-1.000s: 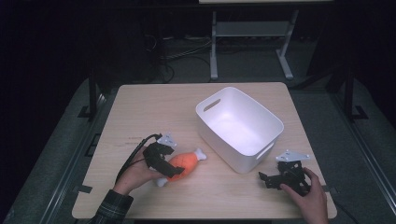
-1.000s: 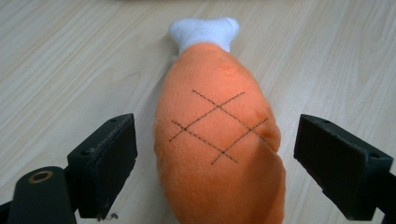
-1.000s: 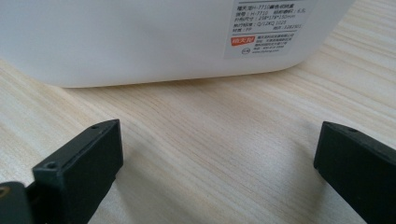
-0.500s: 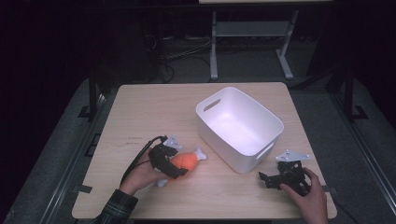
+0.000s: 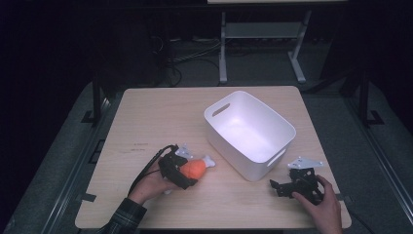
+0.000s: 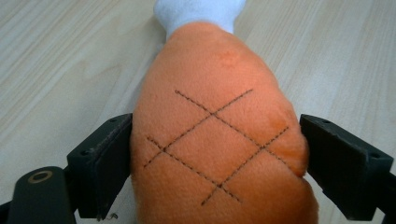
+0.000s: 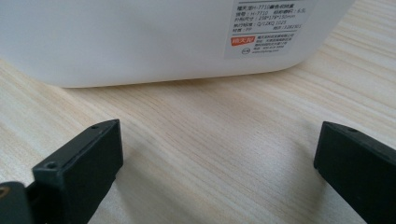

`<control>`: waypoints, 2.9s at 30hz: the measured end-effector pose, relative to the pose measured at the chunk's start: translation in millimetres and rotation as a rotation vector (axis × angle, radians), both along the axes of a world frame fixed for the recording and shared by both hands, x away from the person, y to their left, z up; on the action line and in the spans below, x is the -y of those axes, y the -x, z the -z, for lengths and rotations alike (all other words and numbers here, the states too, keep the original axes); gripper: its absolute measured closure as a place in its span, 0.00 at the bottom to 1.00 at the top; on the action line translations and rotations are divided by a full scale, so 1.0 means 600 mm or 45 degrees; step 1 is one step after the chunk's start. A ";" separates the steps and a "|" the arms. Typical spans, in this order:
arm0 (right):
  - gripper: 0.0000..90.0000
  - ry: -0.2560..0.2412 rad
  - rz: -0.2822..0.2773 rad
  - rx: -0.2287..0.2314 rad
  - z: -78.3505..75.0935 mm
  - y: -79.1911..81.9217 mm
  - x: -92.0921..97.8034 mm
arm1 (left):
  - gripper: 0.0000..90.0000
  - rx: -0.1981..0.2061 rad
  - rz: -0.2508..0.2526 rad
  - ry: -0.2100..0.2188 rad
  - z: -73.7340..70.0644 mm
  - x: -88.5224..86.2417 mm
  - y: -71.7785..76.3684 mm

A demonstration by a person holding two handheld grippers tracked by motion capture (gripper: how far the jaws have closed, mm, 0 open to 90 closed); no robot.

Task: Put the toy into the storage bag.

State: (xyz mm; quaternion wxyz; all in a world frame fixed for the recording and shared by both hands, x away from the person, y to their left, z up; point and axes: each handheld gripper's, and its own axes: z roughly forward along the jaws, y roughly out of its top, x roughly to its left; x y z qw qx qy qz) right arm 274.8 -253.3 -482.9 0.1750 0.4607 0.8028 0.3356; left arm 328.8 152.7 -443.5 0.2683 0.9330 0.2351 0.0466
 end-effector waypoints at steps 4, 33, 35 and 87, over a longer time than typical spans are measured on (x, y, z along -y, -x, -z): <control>0.01 0.000 0.000 0.000 0.000 0.000 0.000 | 0.14 -0.002 0.012 -0.033 0.006 0.004 -0.001; 0.01 0.000 0.000 0.000 0.000 0.000 0.000 | 0.23 -0.023 0.104 -0.011 0.001 -0.005 -0.003; 0.01 0.000 -0.001 0.001 0.000 0.000 0.000 | 0.23 -0.017 0.131 0.009 -0.008 -0.013 -0.005; 0.01 0.000 0.000 0.001 0.000 0.000 0.000 | 0.23 0.028 0.280 0.101 -0.123 -0.042 -0.022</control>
